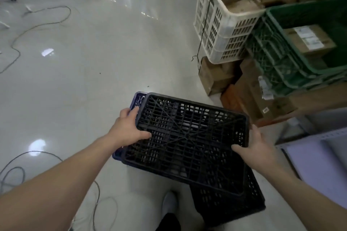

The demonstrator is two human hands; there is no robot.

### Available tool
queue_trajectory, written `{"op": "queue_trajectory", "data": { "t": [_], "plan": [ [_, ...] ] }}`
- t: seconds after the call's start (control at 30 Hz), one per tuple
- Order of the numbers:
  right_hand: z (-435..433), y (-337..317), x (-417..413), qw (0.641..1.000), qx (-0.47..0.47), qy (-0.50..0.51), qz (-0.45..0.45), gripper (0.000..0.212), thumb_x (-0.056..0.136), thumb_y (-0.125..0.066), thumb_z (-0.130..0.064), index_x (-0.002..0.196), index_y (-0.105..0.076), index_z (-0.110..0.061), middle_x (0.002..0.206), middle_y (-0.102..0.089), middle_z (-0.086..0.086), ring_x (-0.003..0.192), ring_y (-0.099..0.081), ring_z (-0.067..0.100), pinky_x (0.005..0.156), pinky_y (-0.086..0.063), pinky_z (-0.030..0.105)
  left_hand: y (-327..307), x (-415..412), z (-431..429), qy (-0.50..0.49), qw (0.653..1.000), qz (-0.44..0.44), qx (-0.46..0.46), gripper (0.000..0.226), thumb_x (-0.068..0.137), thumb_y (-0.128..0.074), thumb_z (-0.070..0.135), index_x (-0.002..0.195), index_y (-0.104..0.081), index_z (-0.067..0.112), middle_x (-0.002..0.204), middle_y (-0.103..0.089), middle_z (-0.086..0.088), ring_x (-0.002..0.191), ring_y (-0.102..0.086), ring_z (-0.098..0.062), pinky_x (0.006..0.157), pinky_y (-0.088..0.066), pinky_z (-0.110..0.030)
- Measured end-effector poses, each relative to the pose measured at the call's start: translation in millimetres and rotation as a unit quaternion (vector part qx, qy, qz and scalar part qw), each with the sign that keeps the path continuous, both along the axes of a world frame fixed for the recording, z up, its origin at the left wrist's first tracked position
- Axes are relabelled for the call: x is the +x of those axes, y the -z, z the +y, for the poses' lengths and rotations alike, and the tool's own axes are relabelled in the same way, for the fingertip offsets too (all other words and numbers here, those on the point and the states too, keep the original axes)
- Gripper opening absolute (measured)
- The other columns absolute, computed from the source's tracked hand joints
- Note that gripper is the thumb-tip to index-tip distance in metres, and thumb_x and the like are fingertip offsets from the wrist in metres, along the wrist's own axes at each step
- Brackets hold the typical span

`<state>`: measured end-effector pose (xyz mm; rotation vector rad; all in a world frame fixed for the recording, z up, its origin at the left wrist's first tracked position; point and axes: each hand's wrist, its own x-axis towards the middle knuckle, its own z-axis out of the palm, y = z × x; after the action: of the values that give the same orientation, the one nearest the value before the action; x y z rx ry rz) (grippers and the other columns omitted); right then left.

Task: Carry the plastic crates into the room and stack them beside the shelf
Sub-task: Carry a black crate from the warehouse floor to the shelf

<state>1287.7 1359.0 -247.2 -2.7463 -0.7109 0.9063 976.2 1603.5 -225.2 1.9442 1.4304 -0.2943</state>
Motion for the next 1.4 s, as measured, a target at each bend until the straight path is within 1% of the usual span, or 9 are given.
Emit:
{"op": "queue_trajectory", "data": {
  "t": [0.17,0.37,0.73,0.9,1.0,1.1,1.2,1.27,1.4],
  "plan": [
    [2.4,52.0,13.9,0.994,0.002,0.096,0.055,0.108,0.077,-0.083,-0.053,0.16,-0.022,-0.022,0.154,-0.043,0.019,0.132,-0.051,0.042,0.101,-0.049,0.048,58.6,18.2,18.5,-0.033,0.999,0.008,-0.04,0.093,0.065,-0.084,0.047,0.144,-0.038,0.03,0.144,-0.033,-0.011,0.131,-0.047,-0.033,0.112,-0.037,-0.039],
    [4.5,109.3,23.4,0.975,0.023,0.185,0.124,0.112,0.078,-0.083,-0.055,0.162,-0.018,-0.019,0.159,-0.043,0.013,0.135,-0.052,0.042,0.104,-0.05,0.051,120.2,25.6,33.8,-0.035,0.995,0.062,-0.074,0.117,0.05,-0.079,0.069,0.149,-0.035,0.022,0.146,-0.043,-0.014,0.132,-0.047,-0.034,0.111,-0.042,-0.047],
    [11.6,135.5,36.0,0.904,0.184,0.331,0.2,0.038,0.083,-0.075,-0.039,0.106,-0.074,-0.008,0.103,-0.075,0.017,0.089,-0.073,0.04,0.079,-0.061,0.051,149.7,29.2,62.8,-0.258,0.952,-0.074,-0.145,0.08,0.044,-0.08,0.046,0.115,-0.057,0.017,0.11,-0.067,-0.012,0.097,-0.068,-0.035,0.087,-0.059,-0.05],
    [23.6,112.4,37.6,0.891,0.232,0.342,0.188,0.06,0.073,-0.07,-0.054,0.097,-0.067,0.001,0.094,-0.07,0.022,0.091,-0.07,0.045,0.07,-0.054,0.05,113.3,17.4,66.2,-0.345,0.921,-0.106,-0.148,0.046,0.07,-0.076,0.04,0.1,-0.069,0.006,0.093,-0.075,-0.016,0.076,-0.072,-0.035,0.063,-0.061,-0.043],
    [41.2,87.1,42.1,0.871,0.266,0.374,0.177,0.071,0.068,-0.072,-0.067,0.105,-0.071,-0.006,0.109,-0.073,0.019,0.1,-0.071,0.04,0.09,-0.058,0.063,75.5,9.1,72.3,-0.393,0.899,-0.139,-0.13,0.051,0.083,-0.063,0.053,0.104,-0.069,0.007,0.088,-0.072,-0.011,0.066,-0.067,-0.028,0.049,-0.05,-0.029],
    [54.7,51.5,39.1,0.868,0.301,0.368,0.145,0.056,0.083,-0.059,-0.067,0.107,-0.075,-0.018,0.109,-0.075,0.006,0.105,-0.07,0.028,0.097,-0.055,0.054,38.2,3.8,74.6,-0.41,0.886,-0.18,-0.121,0.064,0.083,-0.049,0.069,0.109,-0.072,0.015,0.091,-0.074,-0.005,0.073,-0.069,-0.026,0.056,-0.047,-0.032],
    [54.0,32.9,35.0,0.85,0.298,0.391,0.189,0.046,0.095,-0.046,-0.072,0.104,-0.072,-0.035,0.113,-0.072,-0.004,0.111,-0.066,0.023,0.101,-0.051,0.053,18.0,-4.3,64.1,-0.412,0.877,-0.202,-0.143,0.069,0.085,-0.034,0.08,0.106,-0.07,0.025,0.1,-0.073,-0.004,0.096,-0.065,-0.031,0.079,-0.05,-0.052],
    [45.3,31.4,32.4,0.841,0.279,0.4,0.235,0.063,0.098,-0.035,-0.076,0.123,-0.067,-0.027,0.12,-0.066,-0.004,0.12,-0.057,0.021,0.101,-0.042,0.051,20.0,-10.0,51.4,-0.41,0.87,-0.214,-0.172,0.074,0.088,-0.02,0.083,0.1,-0.068,0.028,0.105,-0.069,-0.003,0.105,-0.055,-0.026,0.1,-0.033,-0.067],
    [24.4,47.9,17.8,0.83,0.262,0.411,0.272,0.081,0.101,-0.028,-0.073,0.157,-0.042,-0.016,0.147,-0.053,0.008,0.139,-0.047,0.029,0.105,-0.036,0.047,43.1,-23.3,21.6,-0.419,0.857,-0.216,-0.207,0.096,0.092,-0.002,0.078,0.108,-0.069,0.01,0.095,-0.066,-0.005,0.084,-0.054,-0.014,0.082,-0.042,-0.042]
  ]
}}
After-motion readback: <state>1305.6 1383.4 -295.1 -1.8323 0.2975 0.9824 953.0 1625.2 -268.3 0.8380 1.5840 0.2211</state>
